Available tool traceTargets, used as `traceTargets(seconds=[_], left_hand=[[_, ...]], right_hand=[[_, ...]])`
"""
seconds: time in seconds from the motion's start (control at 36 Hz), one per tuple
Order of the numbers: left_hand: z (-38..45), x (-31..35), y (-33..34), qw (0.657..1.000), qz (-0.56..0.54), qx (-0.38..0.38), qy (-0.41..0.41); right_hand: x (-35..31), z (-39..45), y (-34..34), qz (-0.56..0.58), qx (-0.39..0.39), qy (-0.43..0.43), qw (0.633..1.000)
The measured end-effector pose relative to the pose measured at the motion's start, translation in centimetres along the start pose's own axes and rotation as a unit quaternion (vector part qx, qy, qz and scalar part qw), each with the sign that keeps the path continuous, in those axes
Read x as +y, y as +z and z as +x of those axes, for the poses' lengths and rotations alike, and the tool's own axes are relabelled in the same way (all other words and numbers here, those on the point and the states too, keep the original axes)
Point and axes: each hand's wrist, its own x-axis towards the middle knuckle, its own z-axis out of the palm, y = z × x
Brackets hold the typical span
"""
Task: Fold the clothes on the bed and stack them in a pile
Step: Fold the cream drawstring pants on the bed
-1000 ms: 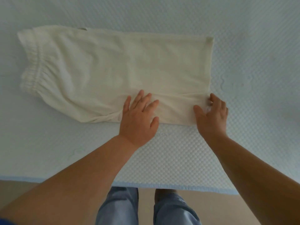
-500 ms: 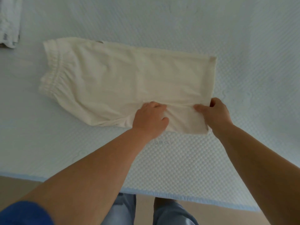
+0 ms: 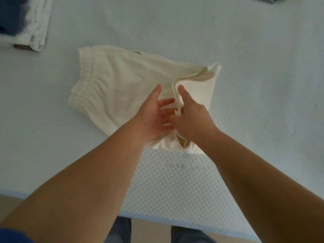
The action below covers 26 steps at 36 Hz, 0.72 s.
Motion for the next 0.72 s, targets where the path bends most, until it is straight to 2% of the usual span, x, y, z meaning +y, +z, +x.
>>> traceTargets(seconds=[0.06,0.17,0.25,0.31,0.36,0.42,0.5,0.56,0.64,0.72], left_hand=[[-0.4,0.8,-2.0,1.000,-0.002,-0.009,-0.005],[-0.3,0.9,-4.1,0.999,-0.016,-0.003,-0.036],[0.0,0.8,-4.0,0.999,0.012,0.042,-0.016],[0.0,0.5,-3.4,0.992,0.083,0.090,0.028],[0.1,-0.2,-2.8,0.966,0.200,0.133,0.094],[0.3,-0.8,-2.5,0.922,0.313,0.168,0.154],[0.6,-1.1,-2.4,0.858,0.430,0.186,0.212],[0.4,-0.8,-2.6,0.827,0.460,0.195,0.258],[-0.1,0.0,-3.3,0.807,0.456,0.210,0.310],[0.1,0.1,-4.4,0.821,0.465,0.197,0.266]], right_hand=[[-1.5,0.4,2.2,-0.003,-0.026,0.003,1.000],[-2.8,0.7,4.8,0.063,-0.069,0.012,0.996],[-2.4,0.3,5.0,0.075,-0.017,0.016,0.997],[-1.7,-0.4,4.8,0.043,0.060,-0.004,0.997],[-0.6,-1.3,4.7,0.000,0.142,-0.034,0.989],[0.9,-2.2,4.9,-0.040,0.183,-0.046,0.981],[2.9,-3.4,5.5,-0.077,0.163,-0.031,0.983],[3.9,-4.2,6.3,-0.091,0.134,-0.033,0.986],[4.5,-4.9,8.1,-0.111,0.095,-0.054,0.988],[4.3,-4.9,9.6,-0.165,0.052,-0.033,0.984]])
